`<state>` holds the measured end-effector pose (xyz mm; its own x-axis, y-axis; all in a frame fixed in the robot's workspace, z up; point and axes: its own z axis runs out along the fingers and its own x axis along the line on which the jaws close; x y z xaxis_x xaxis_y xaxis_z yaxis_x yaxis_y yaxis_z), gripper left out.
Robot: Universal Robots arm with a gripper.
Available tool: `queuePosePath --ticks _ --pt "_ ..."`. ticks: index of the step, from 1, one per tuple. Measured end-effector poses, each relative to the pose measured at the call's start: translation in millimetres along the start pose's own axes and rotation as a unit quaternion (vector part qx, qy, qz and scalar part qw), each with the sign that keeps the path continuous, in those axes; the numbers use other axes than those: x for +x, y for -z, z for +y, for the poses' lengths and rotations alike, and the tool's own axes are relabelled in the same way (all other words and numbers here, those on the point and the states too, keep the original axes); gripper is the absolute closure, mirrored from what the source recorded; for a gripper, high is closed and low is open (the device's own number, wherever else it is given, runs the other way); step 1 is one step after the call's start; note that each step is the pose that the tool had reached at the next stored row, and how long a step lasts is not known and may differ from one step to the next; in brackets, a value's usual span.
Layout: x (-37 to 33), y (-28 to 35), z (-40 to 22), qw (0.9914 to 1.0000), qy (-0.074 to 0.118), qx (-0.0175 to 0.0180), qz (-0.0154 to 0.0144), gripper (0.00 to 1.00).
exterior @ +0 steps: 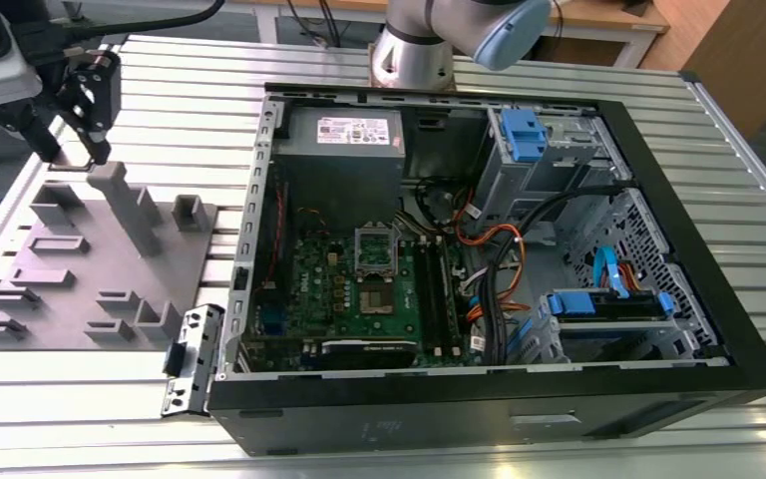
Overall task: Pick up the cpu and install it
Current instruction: 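Pick up the cpu and move it towards the insertion slot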
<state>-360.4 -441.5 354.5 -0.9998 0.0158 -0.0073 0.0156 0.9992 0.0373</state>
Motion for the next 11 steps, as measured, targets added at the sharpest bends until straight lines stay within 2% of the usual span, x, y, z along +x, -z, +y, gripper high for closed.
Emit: queuePosePath --ticks 11 --pt "-25.8 -0.3 0.3 1.0 0.0 0.0 0.0 0.53"
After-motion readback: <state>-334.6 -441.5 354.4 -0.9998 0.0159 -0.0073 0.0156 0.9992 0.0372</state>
